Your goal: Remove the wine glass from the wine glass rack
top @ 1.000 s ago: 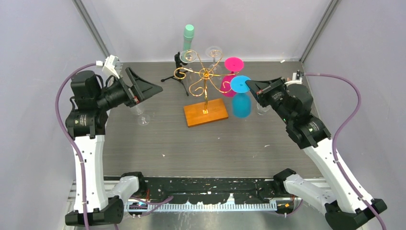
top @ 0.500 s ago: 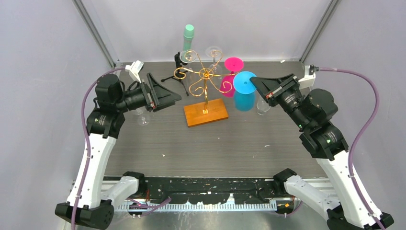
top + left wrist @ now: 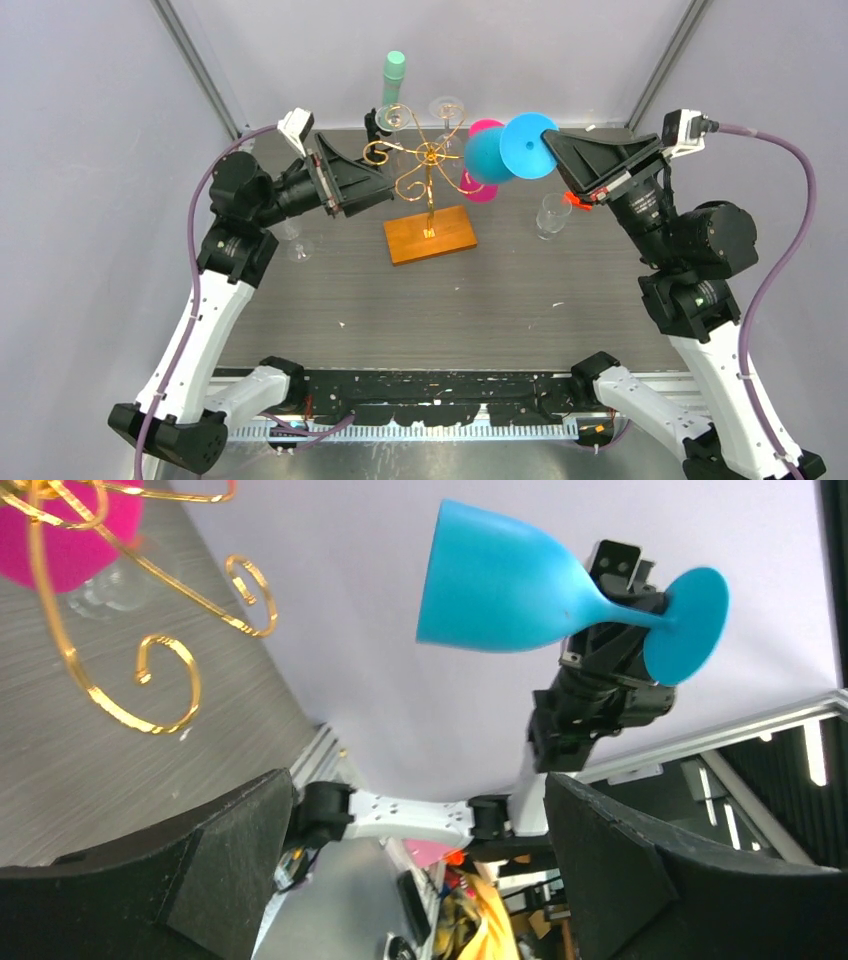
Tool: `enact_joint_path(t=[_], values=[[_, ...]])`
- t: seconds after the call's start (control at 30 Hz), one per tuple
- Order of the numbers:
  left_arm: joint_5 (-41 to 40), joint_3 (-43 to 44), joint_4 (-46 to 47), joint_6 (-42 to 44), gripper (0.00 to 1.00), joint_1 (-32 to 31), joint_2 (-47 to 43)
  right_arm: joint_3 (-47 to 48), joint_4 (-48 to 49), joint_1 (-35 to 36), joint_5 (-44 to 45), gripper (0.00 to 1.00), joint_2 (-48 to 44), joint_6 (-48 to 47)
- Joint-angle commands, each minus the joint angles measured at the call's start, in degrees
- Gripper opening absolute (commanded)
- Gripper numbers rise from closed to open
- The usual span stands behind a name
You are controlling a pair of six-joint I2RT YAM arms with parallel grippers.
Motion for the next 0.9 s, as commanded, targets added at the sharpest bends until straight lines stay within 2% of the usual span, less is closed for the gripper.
enact_joint_path(t=[0.0, 0.17, 0.37, 0.47, 0.57, 0.87], values=[[-3.9, -1.5, 17.8, -10.3, 1.0, -2.5, 1.4, -1.3, 20.5, 0.0, -7.1, 0.0, 3.1, 10.1], [-8.5, -2.7, 27.4, -17.2, 1.0, -5.5, 4.4, -4.2, 34.3, 0.1, -9.3, 0.0, 7.8, 22.6], [-9.7, -1.7, 38.9, -23.9, 0.99, -7.2, 7.4, -6.5, 39.3, 1.1, -9.0, 0.0, 10.9, 29.2], [-9.8, -1.1, 41.0, -25.7, 0.89, -7.4, 7.6, -7.4, 39.8, 1.5, -8.4, 0.0, 11.6, 30.2], [-9.6, -1.3, 42.4, -27.2, 0.73, -7.5, 7.3, -8.0, 39.4, 1.6, -7.8, 0.0, 11.7, 30.2], [-7.9, -1.2, 47.4, -30.8, 0.15, -7.8, 6.7, -11.2, 36.7, 1.6, -5.0, 0.0, 12.0, 29.9]])
